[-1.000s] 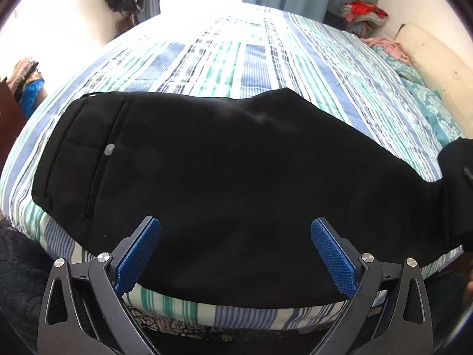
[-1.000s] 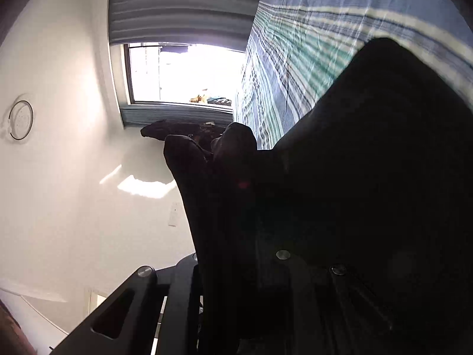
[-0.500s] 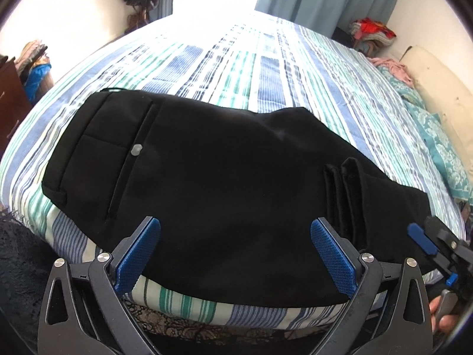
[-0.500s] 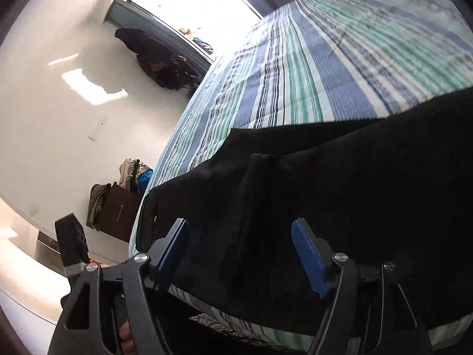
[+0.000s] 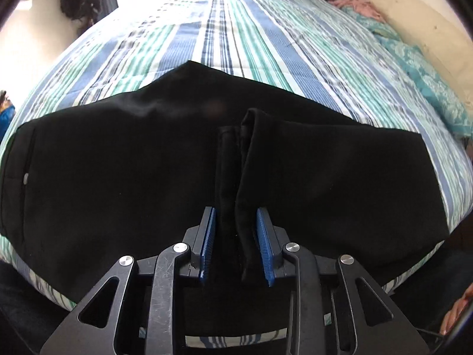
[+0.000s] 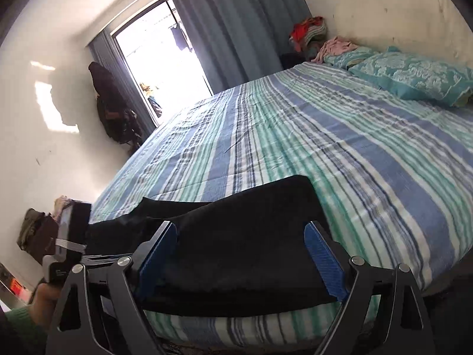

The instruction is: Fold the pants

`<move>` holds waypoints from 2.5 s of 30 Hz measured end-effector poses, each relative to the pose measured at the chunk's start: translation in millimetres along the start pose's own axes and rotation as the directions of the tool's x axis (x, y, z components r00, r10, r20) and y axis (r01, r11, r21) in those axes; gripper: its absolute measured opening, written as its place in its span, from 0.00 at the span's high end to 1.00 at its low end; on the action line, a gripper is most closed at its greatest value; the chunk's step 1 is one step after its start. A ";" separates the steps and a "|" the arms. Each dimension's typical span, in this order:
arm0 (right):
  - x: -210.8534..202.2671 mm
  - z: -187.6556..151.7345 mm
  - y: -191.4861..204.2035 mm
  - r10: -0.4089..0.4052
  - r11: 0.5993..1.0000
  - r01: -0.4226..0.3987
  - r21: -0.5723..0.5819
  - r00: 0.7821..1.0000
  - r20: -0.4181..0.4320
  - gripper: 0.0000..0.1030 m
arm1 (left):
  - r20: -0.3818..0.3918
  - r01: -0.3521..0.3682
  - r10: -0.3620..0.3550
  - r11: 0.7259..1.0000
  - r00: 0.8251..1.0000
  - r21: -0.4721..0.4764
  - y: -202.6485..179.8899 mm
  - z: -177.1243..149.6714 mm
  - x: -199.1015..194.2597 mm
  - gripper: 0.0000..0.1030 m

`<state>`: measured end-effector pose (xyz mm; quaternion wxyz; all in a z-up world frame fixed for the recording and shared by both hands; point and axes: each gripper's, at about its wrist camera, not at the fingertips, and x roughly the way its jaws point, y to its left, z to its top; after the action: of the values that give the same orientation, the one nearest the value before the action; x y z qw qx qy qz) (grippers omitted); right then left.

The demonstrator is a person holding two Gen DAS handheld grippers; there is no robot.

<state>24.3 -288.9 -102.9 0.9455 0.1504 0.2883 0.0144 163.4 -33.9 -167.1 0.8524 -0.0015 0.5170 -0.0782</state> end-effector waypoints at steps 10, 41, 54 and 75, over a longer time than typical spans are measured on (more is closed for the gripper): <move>78.1 -26.7 14.4 -0.164 0.976 0.110 -0.187 0.937 -0.307 0.15 | 0.041 -0.053 0.052 0.998 0.998 0.027 1.9 -8.6 -11.5 0.21; 117.3 -26.8 19.0 -0.217 0.960 0.146 -0.239 0.927 -0.305 0.00 | 0.157 -0.251 0.255 0.967 0.954 -0.045 93.2 69.6 60.8 0.00; 117.0 -34.0 19.0 -0.229 0.955 0.161 -0.249 0.934 -0.275 0.00 | 0.176 -0.308 0.307 0.951 0.935 -0.023 84.2 68.8 53.8 0.00; 116.8 -35.0 18.7 -0.223 0.953 0.152 -0.262 0.938 -0.265 0.00 | 0.173 -0.306 0.306 0.952 0.936 -0.026 84.1 69.4 54.9 0.00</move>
<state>103.5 -248.1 -188.2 0.9007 0.0039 0.4339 -0.0198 260.5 36.3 -190.2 0.8961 0.0727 0.4343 0.0552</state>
